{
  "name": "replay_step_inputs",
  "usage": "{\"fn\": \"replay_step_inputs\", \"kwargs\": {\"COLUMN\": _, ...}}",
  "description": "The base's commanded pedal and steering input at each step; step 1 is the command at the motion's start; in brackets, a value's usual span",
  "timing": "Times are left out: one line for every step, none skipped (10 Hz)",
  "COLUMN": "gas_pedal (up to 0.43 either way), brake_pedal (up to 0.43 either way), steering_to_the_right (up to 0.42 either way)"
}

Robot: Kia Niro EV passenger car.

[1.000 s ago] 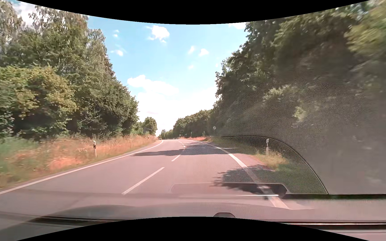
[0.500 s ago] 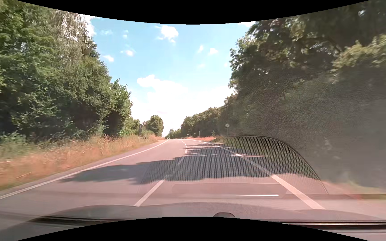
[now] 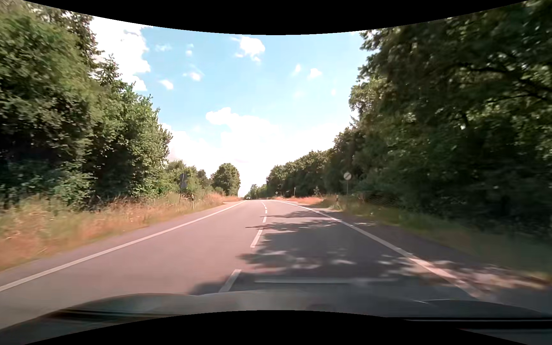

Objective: Follow the waypoints while adhering to traffic rules and regulations

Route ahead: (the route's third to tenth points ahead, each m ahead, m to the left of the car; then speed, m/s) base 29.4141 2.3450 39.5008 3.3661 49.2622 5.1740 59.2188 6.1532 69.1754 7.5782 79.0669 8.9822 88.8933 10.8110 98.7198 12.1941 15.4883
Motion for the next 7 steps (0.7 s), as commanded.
{"fn": "replay_step_inputs", "kwargs": {"gas_pedal": 0.130, "brake_pedal": 0.000, "steering_to_the_right": -0.016}}
{"fn": "replay_step_inputs", "kwargs": {"gas_pedal": 0.138, "brake_pedal": 0.000, "steering_to_the_right": -0.017}}
{"fn": "replay_step_inputs", "kwargs": {"gas_pedal": 0.138, "brake_pedal": 0.000, "steering_to_the_right": -0.016}}
{"fn": "replay_step_inputs", "kwargs": {"gas_pedal": 0.138, "brake_pedal": 0.000, "steering_to_the_right": -0.016}}
{"fn": "replay_step_inputs", "kwargs": {"gas_pedal": 0.138, "brake_pedal": 0.000, "steering_to_the_right": -0.016}}
{"fn": "replay_step_inputs", "kwargs": {"gas_pedal": 0.138, "brake_pedal": 0.000, "steering_to_the_right": -0.016}}
{"fn": "replay_step_inputs", "kwargs": {"gas_pedal": 0.138, "brake_pedal": 0.000, "steering_to_the_right": -0.016}}
